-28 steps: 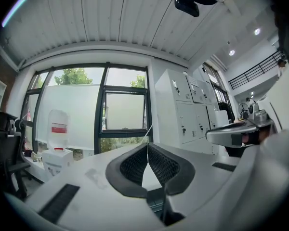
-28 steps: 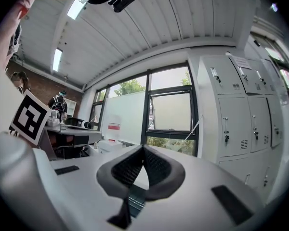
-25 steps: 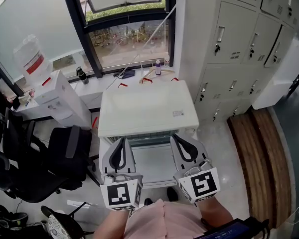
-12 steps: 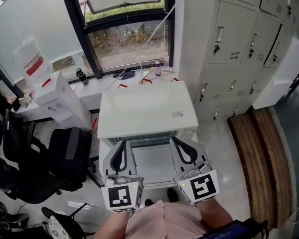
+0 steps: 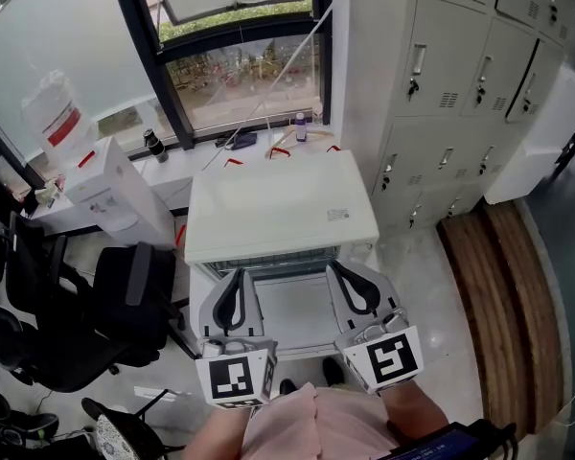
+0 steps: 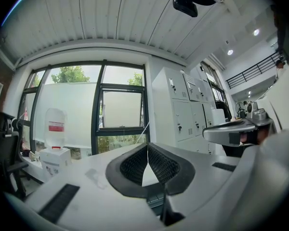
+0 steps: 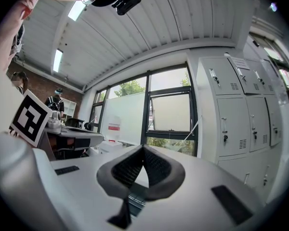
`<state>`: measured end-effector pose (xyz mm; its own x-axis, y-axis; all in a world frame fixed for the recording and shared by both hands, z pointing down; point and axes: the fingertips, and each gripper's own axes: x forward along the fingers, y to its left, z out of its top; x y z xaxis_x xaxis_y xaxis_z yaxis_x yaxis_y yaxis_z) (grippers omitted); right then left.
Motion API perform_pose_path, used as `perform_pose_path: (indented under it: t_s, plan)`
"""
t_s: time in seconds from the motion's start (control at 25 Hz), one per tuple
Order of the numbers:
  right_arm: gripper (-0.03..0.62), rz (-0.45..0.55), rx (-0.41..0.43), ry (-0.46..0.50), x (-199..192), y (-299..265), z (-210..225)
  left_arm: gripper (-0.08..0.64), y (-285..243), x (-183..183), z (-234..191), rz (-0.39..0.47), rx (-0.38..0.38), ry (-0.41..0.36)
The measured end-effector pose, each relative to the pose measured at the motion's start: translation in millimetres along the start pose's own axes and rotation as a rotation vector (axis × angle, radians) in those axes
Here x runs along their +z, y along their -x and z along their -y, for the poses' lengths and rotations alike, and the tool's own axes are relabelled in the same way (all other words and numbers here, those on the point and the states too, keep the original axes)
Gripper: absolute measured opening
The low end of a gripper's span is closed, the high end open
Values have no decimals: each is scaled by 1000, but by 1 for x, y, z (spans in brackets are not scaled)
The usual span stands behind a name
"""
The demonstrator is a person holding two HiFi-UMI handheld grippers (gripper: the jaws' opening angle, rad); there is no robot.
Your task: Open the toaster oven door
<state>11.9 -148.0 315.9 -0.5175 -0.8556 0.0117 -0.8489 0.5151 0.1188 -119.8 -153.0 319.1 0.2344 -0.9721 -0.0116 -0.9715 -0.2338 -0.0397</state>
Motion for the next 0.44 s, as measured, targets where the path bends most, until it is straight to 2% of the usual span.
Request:
perform_pose_path:
  t_s: [0.28, 0.44]
  plan:
    - [0, 27, -11, -1, 2, 2, 3, 14, 0, -2, 3, -12, -2, -7]
    - [0, -4, -5, -4, -4, 4, 3, 14, -2, -3, 5, -10, -9, -12]
